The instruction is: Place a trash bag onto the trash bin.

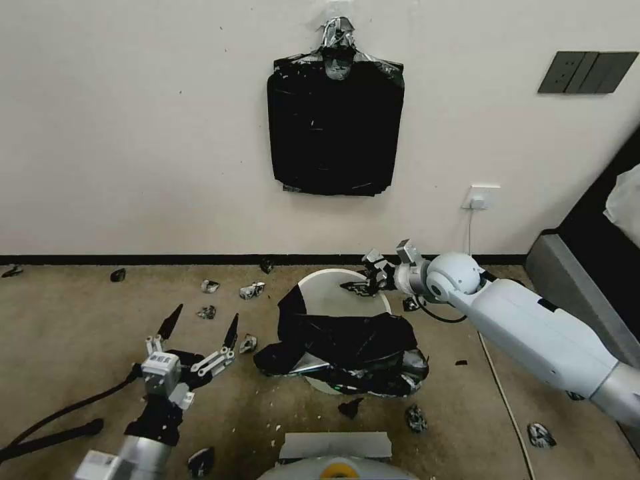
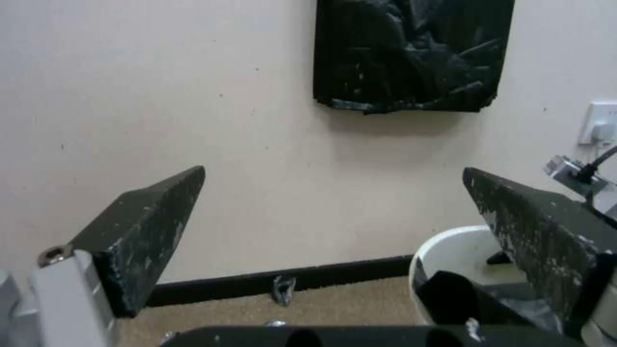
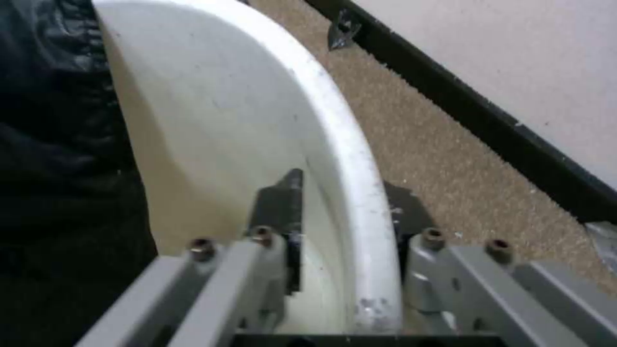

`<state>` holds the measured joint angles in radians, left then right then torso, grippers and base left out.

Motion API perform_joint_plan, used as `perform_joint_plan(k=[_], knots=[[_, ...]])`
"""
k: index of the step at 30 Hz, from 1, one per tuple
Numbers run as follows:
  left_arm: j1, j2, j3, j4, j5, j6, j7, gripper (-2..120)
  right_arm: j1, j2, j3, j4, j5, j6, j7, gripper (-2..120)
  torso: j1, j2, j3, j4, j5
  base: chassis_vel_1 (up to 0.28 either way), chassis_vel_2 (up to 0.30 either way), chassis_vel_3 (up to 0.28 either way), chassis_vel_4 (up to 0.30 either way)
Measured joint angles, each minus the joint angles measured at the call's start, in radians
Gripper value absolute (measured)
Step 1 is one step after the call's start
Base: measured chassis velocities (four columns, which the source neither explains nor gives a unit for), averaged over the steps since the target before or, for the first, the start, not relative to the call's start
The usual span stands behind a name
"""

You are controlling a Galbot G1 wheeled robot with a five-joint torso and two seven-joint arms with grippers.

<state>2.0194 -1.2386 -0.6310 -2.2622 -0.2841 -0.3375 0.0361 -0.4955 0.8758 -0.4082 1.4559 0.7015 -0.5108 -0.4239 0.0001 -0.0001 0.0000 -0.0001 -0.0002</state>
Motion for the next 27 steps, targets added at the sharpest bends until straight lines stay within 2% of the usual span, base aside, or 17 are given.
perform_joint_plan(k=[3, 5, 9, 13, 16, 17, 19, 20, 23, 25, 27], knots=[[0.001, -0.004, 0.0, -0.002, -0.005, 0.002, -0.003, 100, -0.008, -0.004, 0.001, 0.008, 0.002, 0.0, 0.006, 9, 0.0, 0.0, 0.0, 0.0, -0.0001, 0.0, 0.0, 0.0, 0.0], [0.0, -0.006, 0.001, -0.002, -0.008, 0.003, -0.006, 100, -0.009, -0.006, 0.001, 0.01, 0.006, 0.0, 0.01, 6, 0.0, 0.0, 0.0, -0.0001, 0.0, 0.0, 0.0, 0.0, 0.0], [-0.003, -0.01, 0.005, -0.006, -0.016, 0.011, -0.012, 100, -0.013, -0.016, 0.003, 0.02, 0.036, -0.002, 0.042, 6, 0.0, 0.0, 0.0, 0.0001, 0.0002, 0.0, 0.0, 0.0, 0.0], [-0.01, -0.011, 0.006, -0.01, -0.027, 0.026, -0.024, 100, -0.029, -0.043, 0.023, 0.063, 0.138, -0.009, 0.116, 6, 0.0, 0.0, 0.0, 0.0001, 0.0002, 0.0, 0.0, 0.0, 0.0], [-0.018, -0.01, 0.006, -0.012, -0.04, 0.036, -0.031, 100, -0.062, -0.077, 0.069, 0.145, 0.281, -0.052, 0.25, 6, 0.0, 0.0, 0.0, 0.0, 0.0001, 0.0, 0.0, 0.0, 0.0], [-0.018, -0.01, 0.006, -0.012, -0.04, 0.036, -0.031, 100, -0.062, -0.077, 0.069, 0.145, 0.281, -0.052, 0.25, 6, 0.0, 0.0, 0.0, 0.0, 0.0001, 0.0, 0.0, 0.0, 0.0], [-0.023, -0.01, 0.009, -0.013, -0.045, 0.041, -0.033, 100, -0.096, -0.097, 0.105, 0.215, 0.374, -0.085, 0.379, 6, 0.0, 0.0, 0.0, 0.0, 0.0003, 0.0, 0.0, 0.0, 0.0], [-0.023, -0.01, 0.009, -0.013, -0.045, 0.041, -0.033, 100, -0.096, -0.097, 0.105, 0.215, 0.374, -0.085, 0.379, 6, 0.0, 0.0, 0.0, 0.0, 0.0003, 0.0, 0.0, 0.0, 0.0], [-0.031, -0.009, 0.017, -0.013, -0.048, 0.049, -0.039, 100, -0.178, -0.112, 0.164, 0.309, 0.443, -0.092, 0.559, 6, 0.0, 0.0, 0.0, 0.0001, 0.0002, 0.0, 0.0, 0.0, 0.0], [-0.033, -0.009, 0.019, -0.013, -0.048, 0.052, -0.043, 100, -0.199, -0.112, 0.181, 0.328, 0.456, -0.092, 0.596, 6, 0.0, 0.0, 0.0, 0.0001, 0.0001, 0.0, 0.0, 0.0, 0.0], [-0.04, -0.012, 0.025, -0.014, -0.047, 0.071, -0.06, 100, -0.272, -0.106, 0.232, 0.382, 0.508, -0.093, 0.72, 6, 0.0, 0.0, 0.0, 0.0, 0.0003, 0.0, 0.0, 0.0, 0.0]])
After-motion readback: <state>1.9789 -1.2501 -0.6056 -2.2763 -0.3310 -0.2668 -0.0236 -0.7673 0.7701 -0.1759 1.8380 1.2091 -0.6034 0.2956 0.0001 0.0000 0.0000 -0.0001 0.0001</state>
